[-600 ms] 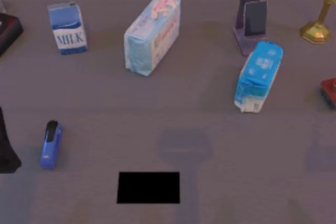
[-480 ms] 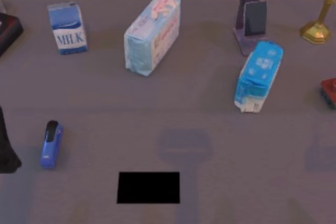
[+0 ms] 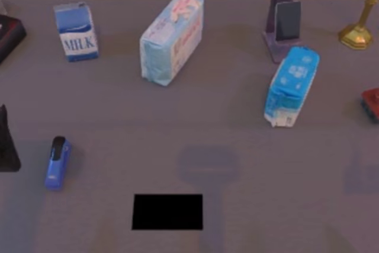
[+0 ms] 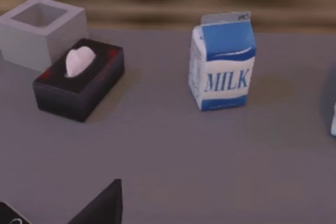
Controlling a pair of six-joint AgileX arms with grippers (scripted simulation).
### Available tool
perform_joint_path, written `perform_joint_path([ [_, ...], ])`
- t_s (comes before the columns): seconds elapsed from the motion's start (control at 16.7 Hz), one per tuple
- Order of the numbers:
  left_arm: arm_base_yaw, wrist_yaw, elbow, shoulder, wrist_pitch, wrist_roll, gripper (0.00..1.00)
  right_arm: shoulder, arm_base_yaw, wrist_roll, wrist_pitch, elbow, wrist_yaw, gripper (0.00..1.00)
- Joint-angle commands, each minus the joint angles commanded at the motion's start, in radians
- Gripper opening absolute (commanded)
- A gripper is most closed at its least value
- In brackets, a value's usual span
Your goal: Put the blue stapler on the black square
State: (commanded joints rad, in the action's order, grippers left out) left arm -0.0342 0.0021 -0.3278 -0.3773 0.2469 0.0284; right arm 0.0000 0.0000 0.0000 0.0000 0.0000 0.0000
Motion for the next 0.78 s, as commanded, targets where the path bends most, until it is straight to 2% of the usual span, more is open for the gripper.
perform_joint_path([
  [0.48,-0.057,-0.005,-0.566,-0.821,0.461,0.044,1.00,0.000,0.000,0.000,0.000,0.000,0.000,1.00],
  [0.78,-0.089,-0.005,-0.876,-1.225,0.706,0.069,1.00,0.000,0.000,0.000,0.000,0.000,0.000,1.00],
])
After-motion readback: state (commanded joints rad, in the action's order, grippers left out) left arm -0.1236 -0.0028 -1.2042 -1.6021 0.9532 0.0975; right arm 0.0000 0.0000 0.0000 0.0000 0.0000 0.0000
